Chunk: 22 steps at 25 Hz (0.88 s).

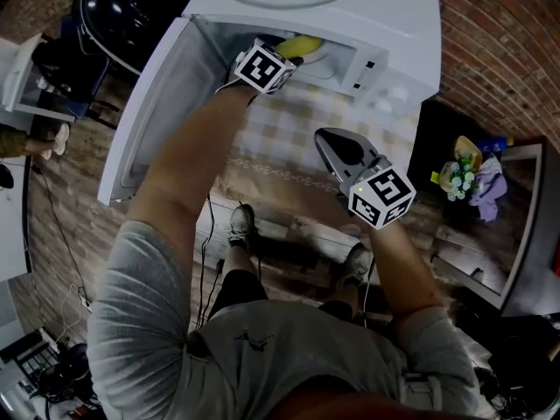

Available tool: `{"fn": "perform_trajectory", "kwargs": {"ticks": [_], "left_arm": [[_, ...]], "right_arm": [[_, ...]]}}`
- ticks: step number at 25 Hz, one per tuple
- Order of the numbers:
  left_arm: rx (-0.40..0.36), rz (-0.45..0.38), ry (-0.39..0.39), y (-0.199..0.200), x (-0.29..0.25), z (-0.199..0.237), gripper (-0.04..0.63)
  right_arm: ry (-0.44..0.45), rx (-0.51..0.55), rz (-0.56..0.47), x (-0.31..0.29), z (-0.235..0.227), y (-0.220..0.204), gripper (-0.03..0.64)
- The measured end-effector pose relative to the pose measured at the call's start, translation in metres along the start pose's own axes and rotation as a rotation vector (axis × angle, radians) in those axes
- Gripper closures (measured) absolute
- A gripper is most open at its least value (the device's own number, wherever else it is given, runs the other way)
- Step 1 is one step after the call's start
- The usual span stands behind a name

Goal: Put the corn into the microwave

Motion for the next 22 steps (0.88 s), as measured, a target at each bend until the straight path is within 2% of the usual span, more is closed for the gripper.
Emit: {"fn": "perform_trajectory", "kwargs": {"ticks": [3,10,15,22], "left_arm": [[-0.013,0.02,0.001,-0.001,-0.004,0.004,0.331],[-0.151,0.065,0.046,0.008,-0.007,0.011,0.328],[-0.167,0.083,0.079,0.008,-0.007,0.017,0.32],[-0.122,0.064,0.099,0.006,-0.003,0.014,0.308]], "right_arm": [[-0.004,0.001,-0.001,0.002,-0.002,0.0,0.598],[-0.009,-0.011,-0.005,0.006,-0.004,-0.004,0.598],[-0.014,-0.019,-0.008,0.008,-0.005,-0.004,0.598],[-0.016,-0.017,-0.007,0.009,-0.003,-0.003,0.598]]}}
Point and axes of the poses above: the fingertips, and each gripper's own axes: x backward along the fingers, z to its left, y out of its top, the point moved 8 cm from there along x, backward along the fingers, and after that the axes turned 4 degrees about z, right-handed, at the moved point
